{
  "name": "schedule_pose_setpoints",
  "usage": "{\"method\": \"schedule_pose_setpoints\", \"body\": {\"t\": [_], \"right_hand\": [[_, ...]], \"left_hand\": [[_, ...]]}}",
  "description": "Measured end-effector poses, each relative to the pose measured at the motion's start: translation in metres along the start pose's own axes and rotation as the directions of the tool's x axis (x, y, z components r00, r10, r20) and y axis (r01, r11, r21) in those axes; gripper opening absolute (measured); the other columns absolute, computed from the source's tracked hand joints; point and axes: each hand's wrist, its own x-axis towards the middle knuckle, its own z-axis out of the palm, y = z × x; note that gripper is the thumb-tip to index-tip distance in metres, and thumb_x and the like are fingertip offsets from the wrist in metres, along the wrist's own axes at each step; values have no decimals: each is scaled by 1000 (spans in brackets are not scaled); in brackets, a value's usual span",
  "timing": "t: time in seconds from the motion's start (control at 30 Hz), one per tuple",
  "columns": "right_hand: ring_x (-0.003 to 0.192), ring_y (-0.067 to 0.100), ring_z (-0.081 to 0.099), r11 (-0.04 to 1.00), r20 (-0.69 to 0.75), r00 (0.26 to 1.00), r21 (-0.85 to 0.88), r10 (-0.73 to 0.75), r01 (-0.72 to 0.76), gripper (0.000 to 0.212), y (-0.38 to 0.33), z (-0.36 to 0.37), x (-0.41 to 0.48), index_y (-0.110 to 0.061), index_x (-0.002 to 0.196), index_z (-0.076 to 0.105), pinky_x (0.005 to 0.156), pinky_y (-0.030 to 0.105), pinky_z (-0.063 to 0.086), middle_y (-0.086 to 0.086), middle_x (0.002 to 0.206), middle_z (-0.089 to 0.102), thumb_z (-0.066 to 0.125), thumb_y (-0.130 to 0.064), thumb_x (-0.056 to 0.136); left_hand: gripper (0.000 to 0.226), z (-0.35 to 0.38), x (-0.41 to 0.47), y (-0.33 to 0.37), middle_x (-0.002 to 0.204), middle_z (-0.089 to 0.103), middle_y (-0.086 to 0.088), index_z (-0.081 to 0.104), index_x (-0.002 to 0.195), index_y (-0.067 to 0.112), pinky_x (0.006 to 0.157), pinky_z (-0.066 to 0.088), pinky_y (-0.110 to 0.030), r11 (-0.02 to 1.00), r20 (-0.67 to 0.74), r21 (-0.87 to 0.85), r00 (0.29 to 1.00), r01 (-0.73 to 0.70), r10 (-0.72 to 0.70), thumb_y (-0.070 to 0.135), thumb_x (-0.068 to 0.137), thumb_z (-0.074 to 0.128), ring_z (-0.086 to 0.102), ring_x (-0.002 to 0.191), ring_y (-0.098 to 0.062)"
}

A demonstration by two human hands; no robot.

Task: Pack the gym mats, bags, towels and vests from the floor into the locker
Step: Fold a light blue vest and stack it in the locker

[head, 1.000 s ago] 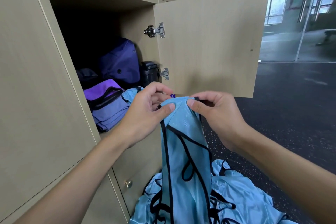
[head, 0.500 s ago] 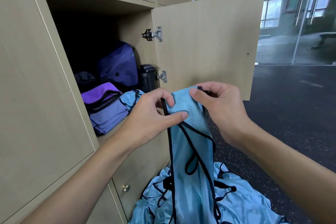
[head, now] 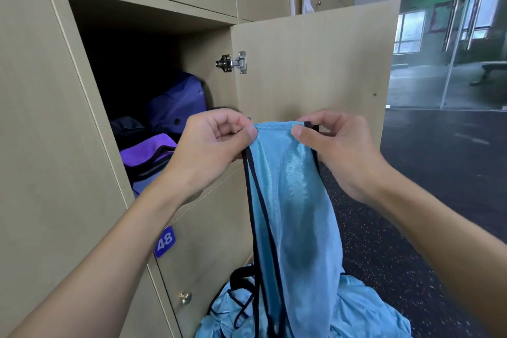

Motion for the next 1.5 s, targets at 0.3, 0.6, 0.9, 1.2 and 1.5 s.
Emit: {"method": "schedule_pose_setpoints", "body": {"t": [0.3, 0.6, 0.9, 1.2, 1.5], "right_hand": [[74, 15, 58, 999, 44, 998, 14, -45, 45, 13, 4, 4, 7, -15, 81, 66, 75, 30, 48, 2, 75, 68, 69, -7, 90], [77, 16, 63, 996, -31, 999, 81, 24, -22, 26, 17, -3, 5, -23, 114, 58, 72, 30, 52, 5, 86, 70, 69, -15, 92], [61, 31, 63, 996, 67, 994, 8, 85, -86, 64, 30, -5, -11, -44, 142, 32, 59, 36, 54, 7, 75, 73, 62, -10, 96], [74, 23, 72, 989, 41, 989, 33, 139, -141, 64, 34, -10, -17, -44, 142, 30, 73, 35, 59, -1, 80, 75, 62, -14, 97], [84, 24, 74, 986, 265, 954, 57, 139, -159, 89, 36, -3, -33, -50, 145, 27, 74, 31, 58, 11, 95, 76, 68, 3, 88]], "left_hand": [[21, 8, 5, -9, 83, 67, -22, 51, 93, 19, 63, 40, -35, 995, -181, -100, 983, -18, 0, 3, 93, 65, 52, 74, -25], [47, 28, -15, -28, 89, 76, -16, 41, 117, 27, 65, 53, -33, 992, -103, -80, 989, 97, -105, 0, 90, 68, 66, 69, -23], [79, 38, -29, -42, 101, 77, -10, 26, 142, 39, 83, 59, -43, 964, -61, -221, 984, 150, -167, -4, 90, 66, 73, 89, -26], [60, 41, -40, -49, 115, 68, -23, 48, 137, 31, 95, 52, -50, 967, 54, -246, 997, 69, -57, -8, 93, 60, 66, 98, -30], [54, 34, -42, -52, 92, 65, -25, 51, 130, 36, 83, 51, -50, 978, -73, -194, 993, 80, -95, 7, 88, 70, 61, 83, -28]]}}
